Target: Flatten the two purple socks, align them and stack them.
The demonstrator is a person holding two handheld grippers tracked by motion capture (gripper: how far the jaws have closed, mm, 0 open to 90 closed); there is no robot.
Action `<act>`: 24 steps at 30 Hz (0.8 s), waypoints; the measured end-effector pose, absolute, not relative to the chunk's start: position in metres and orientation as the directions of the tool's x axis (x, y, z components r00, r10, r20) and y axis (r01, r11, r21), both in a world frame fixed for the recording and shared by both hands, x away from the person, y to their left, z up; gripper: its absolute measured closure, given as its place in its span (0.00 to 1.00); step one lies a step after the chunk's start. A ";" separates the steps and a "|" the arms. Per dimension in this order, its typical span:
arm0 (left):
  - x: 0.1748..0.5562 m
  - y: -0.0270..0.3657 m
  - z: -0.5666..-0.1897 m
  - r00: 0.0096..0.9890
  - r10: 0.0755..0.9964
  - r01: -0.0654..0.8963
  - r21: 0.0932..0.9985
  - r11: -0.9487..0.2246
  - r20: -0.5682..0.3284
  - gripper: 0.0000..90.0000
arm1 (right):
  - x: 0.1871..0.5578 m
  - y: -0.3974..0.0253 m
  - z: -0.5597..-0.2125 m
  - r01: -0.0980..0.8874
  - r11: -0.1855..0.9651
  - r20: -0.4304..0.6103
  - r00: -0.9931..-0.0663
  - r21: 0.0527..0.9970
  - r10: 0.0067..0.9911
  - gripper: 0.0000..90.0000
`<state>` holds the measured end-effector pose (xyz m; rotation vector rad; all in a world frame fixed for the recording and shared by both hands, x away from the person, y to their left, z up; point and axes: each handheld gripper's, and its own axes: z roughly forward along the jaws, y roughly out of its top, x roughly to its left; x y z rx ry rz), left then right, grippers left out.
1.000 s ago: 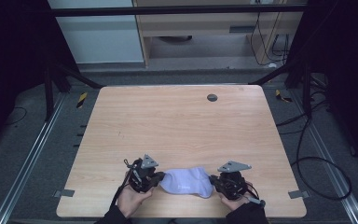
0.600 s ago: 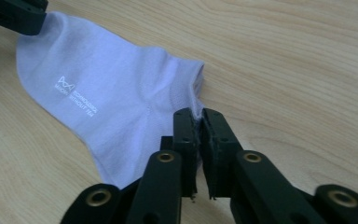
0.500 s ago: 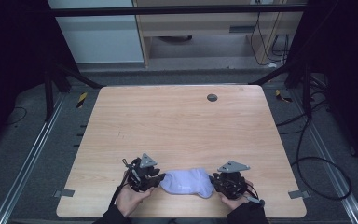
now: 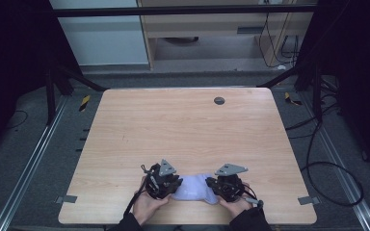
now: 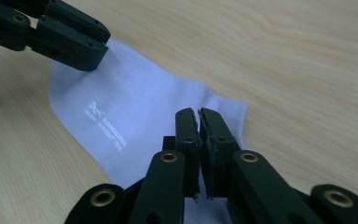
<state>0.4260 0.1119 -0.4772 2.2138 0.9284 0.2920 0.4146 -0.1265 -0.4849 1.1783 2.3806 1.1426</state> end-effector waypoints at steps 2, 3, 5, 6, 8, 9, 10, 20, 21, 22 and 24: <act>0.425 0.111 -0.480 0.719 0.692 0.537 0.680 -0.499 -0.060 0.86 | 0.415 -0.126 -0.490 0.573 0.388 0.103 -0.643 0.722 0.759 0.98; 0.424 0.110 -0.483 0.721 0.690 0.538 0.674 -0.506 -0.058 0.86 | 0.414 -0.126 -0.492 0.575 0.397 0.097 -0.644 0.715 0.759 0.98; 0.424 0.110 -0.484 0.722 0.690 0.538 0.674 -0.507 -0.058 0.86 | 0.414 -0.126 -0.494 0.582 0.406 0.093 -0.643 0.704 0.760 0.98; 0.423 0.110 -0.485 0.723 0.689 0.537 0.674 -0.507 -0.058 0.86 | 0.414 -0.127 -0.495 0.585 0.409 0.095 -0.644 0.700 0.759 0.98; 0.423 0.110 -0.485 0.724 0.688 0.536 0.674 -0.508 -0.057 0.86 | 0.414 -0.127 -0.496 0.588 0.411 0.093 -0.641 0.696 0.762 0.98; 0.422 0.110 -0.485 0.723 0.688 0.537 0.674 -0.507 -0.058 0.86 | 0.414 -0.128 -0.496 0.586 0.410 0.094 -0.643 0.699 0.760 0.98; 0.422 0.110 -0.486 0.724 0.688 0.535 0.676 -0.507 -0.056 0.86 | 0.414 -0.128 -0.496 0.586 0.409 0.093 -0.642 0.699 0.761 0.98; 0.424 0.130 -0.467 0.698 0.713 0.522 0.729 -0.442 -0.067 0.75 | 0.413 -0.149 -0.483 0.577 0.329 0.121 -0.606 0.748 0.786 0.91; 0.425 0.134 -0.465 0.692 0.718 0.521 0.736 -0.432 -0.069 0.73 | 0.414 -0.153 -0.482 0.572 0.316 0.122 -0.598 0.757 0.792 0.90; 0.426 0.138 -0.463 0.686 0.724 0.520 0.742 -0.423 -0.068 0.71 | 0.414 -0.156 -0.481 0.570 0.303 0.124 -0.590 0.763 0.798 0.89; 0.428 0.145 -0.461 0.669 0.740 0.522 0.751 -0.403 -0.068 0.67 | 0.416 -0.163 -0.479 0.571 0.276 0.128 -0.566 0.773 0.814 0.85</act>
